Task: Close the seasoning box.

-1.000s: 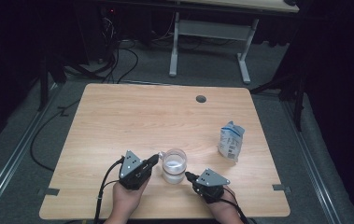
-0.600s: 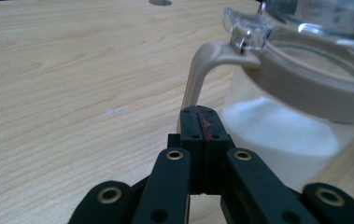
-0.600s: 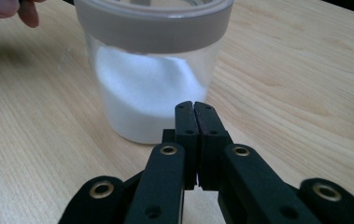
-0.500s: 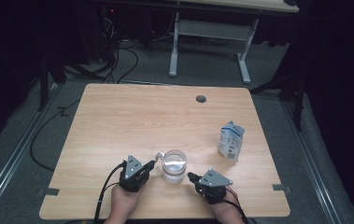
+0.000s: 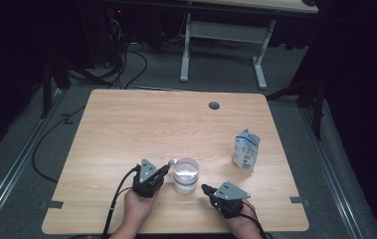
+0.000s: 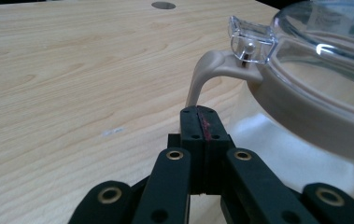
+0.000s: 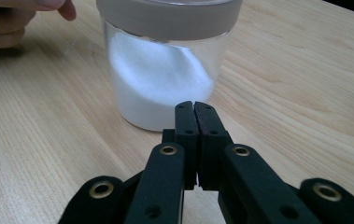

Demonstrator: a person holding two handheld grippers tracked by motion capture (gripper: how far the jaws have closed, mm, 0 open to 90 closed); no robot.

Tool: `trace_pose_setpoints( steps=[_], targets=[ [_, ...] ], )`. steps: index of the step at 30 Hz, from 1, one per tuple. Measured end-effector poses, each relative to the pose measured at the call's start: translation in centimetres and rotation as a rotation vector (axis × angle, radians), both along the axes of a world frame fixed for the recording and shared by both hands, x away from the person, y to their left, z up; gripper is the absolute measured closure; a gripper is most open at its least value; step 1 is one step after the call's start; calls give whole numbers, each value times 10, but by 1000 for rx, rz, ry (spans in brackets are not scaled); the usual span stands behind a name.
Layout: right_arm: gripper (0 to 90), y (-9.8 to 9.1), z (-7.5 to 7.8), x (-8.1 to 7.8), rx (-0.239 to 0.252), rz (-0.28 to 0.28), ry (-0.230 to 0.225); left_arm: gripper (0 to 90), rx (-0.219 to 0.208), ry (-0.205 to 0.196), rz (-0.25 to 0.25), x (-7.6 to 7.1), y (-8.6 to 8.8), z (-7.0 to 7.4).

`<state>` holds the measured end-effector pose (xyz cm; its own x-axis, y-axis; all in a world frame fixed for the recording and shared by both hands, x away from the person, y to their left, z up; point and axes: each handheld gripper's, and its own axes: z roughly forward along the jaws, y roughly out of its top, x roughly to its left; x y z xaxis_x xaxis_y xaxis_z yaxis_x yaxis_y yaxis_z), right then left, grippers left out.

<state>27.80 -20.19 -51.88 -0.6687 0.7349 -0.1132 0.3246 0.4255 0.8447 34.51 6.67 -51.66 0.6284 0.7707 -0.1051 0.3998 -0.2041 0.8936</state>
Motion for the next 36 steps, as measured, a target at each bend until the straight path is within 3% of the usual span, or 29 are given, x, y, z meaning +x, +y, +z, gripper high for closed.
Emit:
trace_pose_setpoints(
  steps=[6,14,19,20,21,22,25,26,30,32,36],
  targets=[
    [888,-5,0,0,8,-14,-1,900,-17,-11,-1,14,-4,1],
    [888,-4,1,0,12,-17,-5,900,-24,-12,0,17,0,1],
    [886,-4,5,4,28,-28,-6,900,3,-7,23,6,23,2],
    [882,-4,8,7,36,-32,-15,900,-74,-11,75,0,31,1],
    [882,-4,11,9,37,-41,-17,900,-74,-11,75,0,31,1],
    [882,-4,13,13,47,-47,-17,900,-21,-7,76,-6,49,4],
    [882,-4,16,25,68,-63,-7,900,1,-11,86,-11,62,3],
    [883,-3,17,28,62,-70,-11,900,69,-12,83,-16,77,0],
    [890,4,16,37,60,-73,-13,842,25,21,132,-18,97,-7],
    [900,8,16,38,60,-74,-24,829,28,-1,151,-18,101,-5],
    [900,9,16,37,65,-72,-29,802,23,-4,159,-18,105,-5]
  ],
)
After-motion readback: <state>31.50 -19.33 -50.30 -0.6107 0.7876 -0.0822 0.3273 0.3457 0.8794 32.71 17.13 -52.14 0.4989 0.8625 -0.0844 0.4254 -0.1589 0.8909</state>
